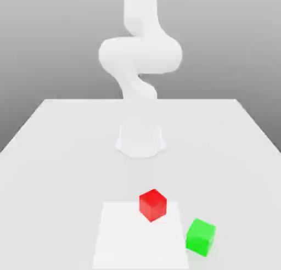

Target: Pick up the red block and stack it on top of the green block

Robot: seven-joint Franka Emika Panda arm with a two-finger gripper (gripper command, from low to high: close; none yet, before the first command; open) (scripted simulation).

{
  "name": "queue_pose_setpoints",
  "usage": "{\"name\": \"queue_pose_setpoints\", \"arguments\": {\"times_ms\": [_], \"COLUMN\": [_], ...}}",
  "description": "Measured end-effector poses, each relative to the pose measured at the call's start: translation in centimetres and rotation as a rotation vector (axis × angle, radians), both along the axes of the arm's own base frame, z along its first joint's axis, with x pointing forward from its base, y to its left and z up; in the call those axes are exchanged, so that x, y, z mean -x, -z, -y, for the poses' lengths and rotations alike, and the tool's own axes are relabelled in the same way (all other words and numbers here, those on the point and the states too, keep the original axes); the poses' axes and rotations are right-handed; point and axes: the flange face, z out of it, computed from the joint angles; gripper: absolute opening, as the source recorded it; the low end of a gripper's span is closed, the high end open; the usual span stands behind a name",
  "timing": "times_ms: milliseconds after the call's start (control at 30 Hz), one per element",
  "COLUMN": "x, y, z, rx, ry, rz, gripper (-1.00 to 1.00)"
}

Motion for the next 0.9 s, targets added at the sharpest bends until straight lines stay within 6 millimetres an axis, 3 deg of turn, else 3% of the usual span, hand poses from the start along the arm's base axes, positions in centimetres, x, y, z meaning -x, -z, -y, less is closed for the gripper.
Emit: {"name": "queue_pose_setpoints", "arguments": {"times_ms": [133,300,433,600,800,833,900], "x": [-3.6,-4.7,-2.8,2.4,3.3,3.4,3.4], "y": [9.9,22.4,32.5,44.8,51.1,51.6,51.6], "z": [-0.6,-1.6,-2.4,-2.9,-2.9,-2.9,-2.9], "rx": [0.055,0.118,0.164,0.211,0.218,0.218,0.218], "ry": [-0.099,-0.233,-0.357,-0.521,-0.542,-0.542,-0.542], "rz": [-0.148,-0.328,-0.482,-0.673,-0.699,-0.699,-0.699], "gripper": [0.00,0.00,0.00,0.00,0.00,-1.00,-1.00]}}
